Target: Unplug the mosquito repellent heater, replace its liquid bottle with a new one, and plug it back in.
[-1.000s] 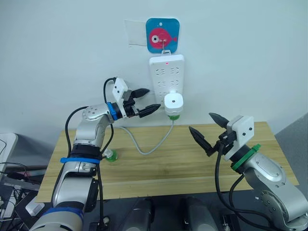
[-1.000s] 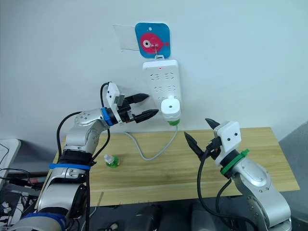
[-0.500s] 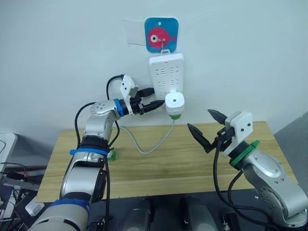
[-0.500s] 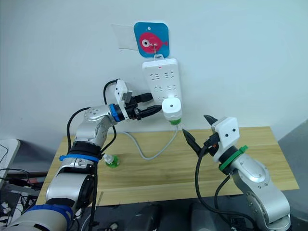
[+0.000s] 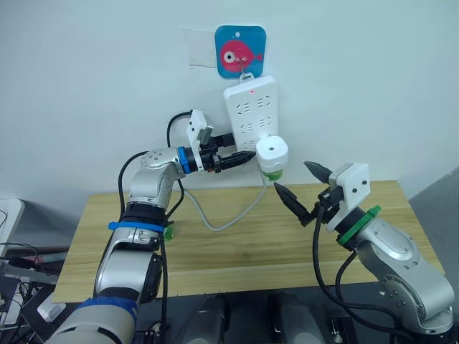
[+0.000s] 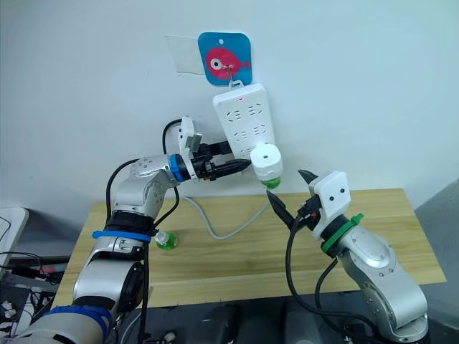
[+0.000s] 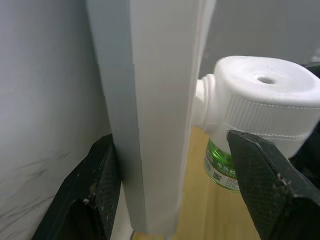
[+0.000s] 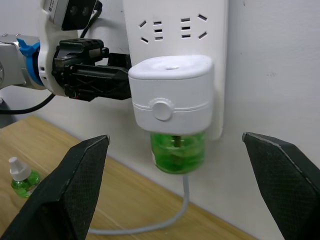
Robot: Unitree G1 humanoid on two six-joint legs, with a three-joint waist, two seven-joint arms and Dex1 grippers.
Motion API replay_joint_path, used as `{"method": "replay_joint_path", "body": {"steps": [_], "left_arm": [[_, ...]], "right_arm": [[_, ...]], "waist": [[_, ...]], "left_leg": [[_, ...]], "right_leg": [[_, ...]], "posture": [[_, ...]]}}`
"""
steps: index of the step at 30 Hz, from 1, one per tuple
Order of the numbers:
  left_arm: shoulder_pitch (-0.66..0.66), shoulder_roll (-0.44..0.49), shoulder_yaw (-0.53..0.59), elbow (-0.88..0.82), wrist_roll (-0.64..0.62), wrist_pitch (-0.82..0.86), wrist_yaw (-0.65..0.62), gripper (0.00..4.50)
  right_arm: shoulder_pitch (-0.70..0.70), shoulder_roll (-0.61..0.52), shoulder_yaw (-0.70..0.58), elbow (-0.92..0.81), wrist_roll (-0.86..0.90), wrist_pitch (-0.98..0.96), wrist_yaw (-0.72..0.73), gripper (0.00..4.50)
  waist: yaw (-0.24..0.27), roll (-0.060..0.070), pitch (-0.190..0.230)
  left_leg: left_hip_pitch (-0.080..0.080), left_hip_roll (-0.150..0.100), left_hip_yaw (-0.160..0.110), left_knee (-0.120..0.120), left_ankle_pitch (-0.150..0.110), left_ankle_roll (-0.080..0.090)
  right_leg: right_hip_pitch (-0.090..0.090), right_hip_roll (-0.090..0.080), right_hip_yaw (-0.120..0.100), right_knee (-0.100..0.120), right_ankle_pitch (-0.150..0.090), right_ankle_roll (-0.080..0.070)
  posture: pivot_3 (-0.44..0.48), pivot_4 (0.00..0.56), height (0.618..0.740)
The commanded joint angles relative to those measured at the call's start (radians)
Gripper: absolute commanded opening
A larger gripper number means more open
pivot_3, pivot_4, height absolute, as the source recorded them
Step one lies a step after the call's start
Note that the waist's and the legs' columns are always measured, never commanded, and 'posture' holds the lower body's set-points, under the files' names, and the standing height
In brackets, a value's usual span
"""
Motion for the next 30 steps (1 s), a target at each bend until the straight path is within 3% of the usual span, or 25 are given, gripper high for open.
{"method": "replay_joint_path", "body": {"steps": [1, 5, 8, 13, 30], "left_arm": [[0.001, 0.003, 0.002, -0.076, -0.029, 0.03, 0.003, 3.31], [0.018, 0.011, 0.009, -0.099, -0.032, 0.049, 0.002, 3.31], [0.021, 0.01, 0.012, -0.104, -0.036, 0.058, 0.009, 2.72], [0.014, 0.003, 0.011, -0.093, -0.032, 0.046, 0.029, 1.34], [0.003, -0.018, 0.007, -0.068, -0.013, 0.013, 0.084, 1.34]], "right_arm": [[-0.019, 0.009, 0.0, -0.041, 0.01, 0.009, -0.013, 4.5], [-0.034, 0.026, 0.01, -0.051, 0.01, 0.038, -0.034, 4.5], [-0.051, 0.038, 0.024, -0.058, 0.005, 0.059, -0.053, 4.5], [-0.096, 0.065, 0.051, -0.066, -0.008, 0.11, -0.101, 4.5], [-0.328, 0.173, 0.121, -0.048, -0.062, 0.371, -0.274, 4.5]], "waist": [[0.0, 0.0, 0.0], [-0.001, 0.0, 0.0], [-0.002, 0.0, 0.001], [-0.002, 0.001, 0.002], [-0.007, 0.002, 0.008]], "left_leg": [[0.0, 0.0, 0.0, 0.0, 0.0, 0.001], [0.0, 0.0, 0.0, 0.0, -0.001, 0.001], [0.0, 0.0, 0.0, 0.0, -0.001, 0.001], [0.0, 0.0, 0.0, 0.0, -0.001, 0.001], [0.0, 0.0, 0.0, 0.0, -0.001, 0.001]], "right_leg": [[0.0, 0.0, 0.0, 0.0, 0.0, 0.0], [0.0, 0.0, -0.001, 0.0, 0.0, 0.0], [0.0, 0.0, 0.0, 0.0, 0.0, 0.0], [0.0, 0.0, 0.0, 0.0, 0.0, 0.0], [-0.002, 0.0, 0.0, 0.001, 0.0, 0.0]], "posture": [[-0.115, 0.242, 0.74], [-0.117, 0.245, 0.74], [-0.118, 0.248, 0.74], [-0.118, 0.248, 0.74], [-0.127, 0.269, 0.74]]}}
